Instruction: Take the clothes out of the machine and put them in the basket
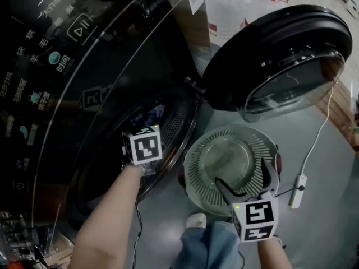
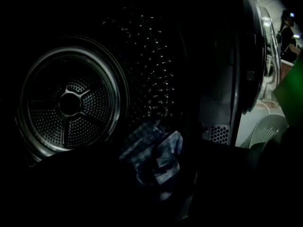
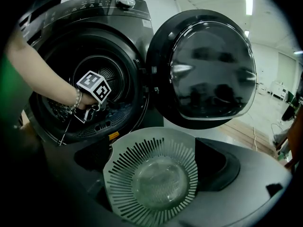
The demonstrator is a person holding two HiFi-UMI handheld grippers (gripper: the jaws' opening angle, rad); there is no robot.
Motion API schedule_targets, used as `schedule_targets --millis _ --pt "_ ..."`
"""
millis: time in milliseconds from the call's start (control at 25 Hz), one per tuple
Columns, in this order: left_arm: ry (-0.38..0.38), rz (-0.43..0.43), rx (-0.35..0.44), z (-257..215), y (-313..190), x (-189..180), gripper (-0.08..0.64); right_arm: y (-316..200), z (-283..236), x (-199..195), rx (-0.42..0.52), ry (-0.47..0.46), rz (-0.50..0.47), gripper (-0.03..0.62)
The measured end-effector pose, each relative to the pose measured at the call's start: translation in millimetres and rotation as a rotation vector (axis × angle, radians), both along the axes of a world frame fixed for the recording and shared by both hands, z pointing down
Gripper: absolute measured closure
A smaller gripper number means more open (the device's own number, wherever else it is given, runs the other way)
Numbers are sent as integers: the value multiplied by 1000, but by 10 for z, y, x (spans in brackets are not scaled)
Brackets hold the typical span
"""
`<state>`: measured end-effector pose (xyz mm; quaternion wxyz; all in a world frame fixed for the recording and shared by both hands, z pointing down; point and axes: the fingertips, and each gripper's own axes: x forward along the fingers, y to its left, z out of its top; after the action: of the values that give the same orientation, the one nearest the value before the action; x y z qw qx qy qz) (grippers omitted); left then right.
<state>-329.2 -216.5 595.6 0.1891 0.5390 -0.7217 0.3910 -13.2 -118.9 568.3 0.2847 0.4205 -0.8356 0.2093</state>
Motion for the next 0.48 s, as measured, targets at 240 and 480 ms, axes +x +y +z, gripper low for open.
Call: schedule_targets --millis 240,480 --pt "-20 123 -136 341 -173 -60 87 -149 198 -30 38 19 -28 29" --pt "-31 137 -257 684 -200 -229 116 -269 370 -146 53 7 -46 29"
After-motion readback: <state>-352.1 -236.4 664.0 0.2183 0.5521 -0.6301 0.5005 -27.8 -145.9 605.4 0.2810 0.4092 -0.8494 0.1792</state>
